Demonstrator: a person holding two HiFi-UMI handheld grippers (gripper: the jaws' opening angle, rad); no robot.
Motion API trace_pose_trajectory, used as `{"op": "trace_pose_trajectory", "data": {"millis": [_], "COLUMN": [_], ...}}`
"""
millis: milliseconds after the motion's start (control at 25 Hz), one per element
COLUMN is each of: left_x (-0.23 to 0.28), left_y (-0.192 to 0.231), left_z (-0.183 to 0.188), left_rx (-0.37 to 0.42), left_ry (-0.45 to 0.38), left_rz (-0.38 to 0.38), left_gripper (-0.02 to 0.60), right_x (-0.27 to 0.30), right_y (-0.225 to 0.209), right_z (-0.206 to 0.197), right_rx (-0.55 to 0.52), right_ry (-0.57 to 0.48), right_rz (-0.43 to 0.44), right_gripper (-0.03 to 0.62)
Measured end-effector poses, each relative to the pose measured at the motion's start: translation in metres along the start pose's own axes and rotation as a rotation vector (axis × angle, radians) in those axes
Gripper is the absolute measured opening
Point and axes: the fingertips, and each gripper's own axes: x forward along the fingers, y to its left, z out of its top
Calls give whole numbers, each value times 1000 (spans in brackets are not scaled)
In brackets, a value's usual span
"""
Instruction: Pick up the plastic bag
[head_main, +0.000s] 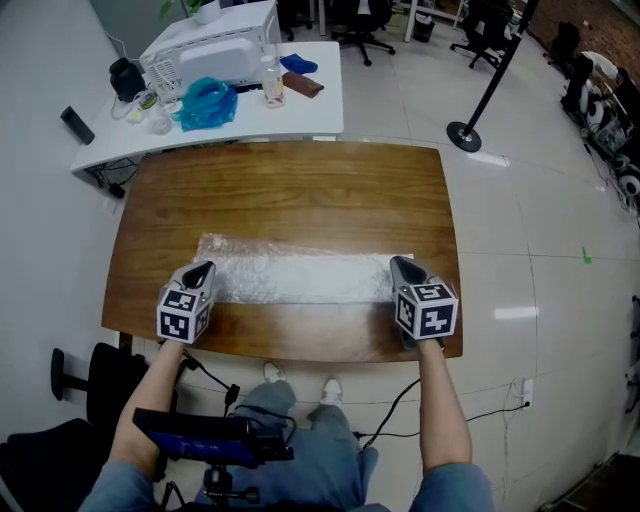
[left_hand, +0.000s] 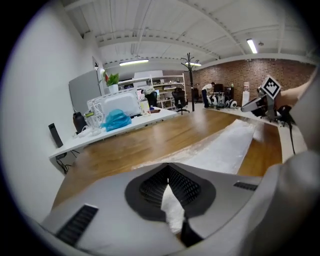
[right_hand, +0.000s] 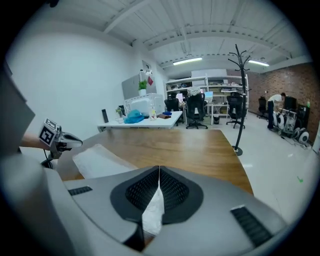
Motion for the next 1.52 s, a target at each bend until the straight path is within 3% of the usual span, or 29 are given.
{"op": "trace_pose_trajectory", "data": {"millis": [200, 480, 680, 880, 1120, 1520], "left_x": [-29, -77, -117, -161, -205, -270], "left_y": [-34, -90, -119, -136, -121, -103], "left_z": [46, 106, 141, 172, 174, 154], "left_rx": [-75, -122, -111, -83, -78, -95], "left_ry": [-132, -317, -444, -565, -639, -707], "left_rz": [-18, -73, -95, -134, -155, -224], "left_gripper": [18, 20, 20, 20, 20, 20], "right_x": [-15, -42, -77, -117, -156, -201], "right_y": [28, 83, 128, 169, 216, 288], "right_z": [20, 43, 72, 110, 134, 119], "right_rx": [-59, -121, -169, -229, -234, -237], "right_ry": [-65, -146, -247, -377, -493, -528], "right_rz": [78, 221, 325, 373, 366, 336], "right_gripper": [15, 14, 12, 5, 5, 5]}}
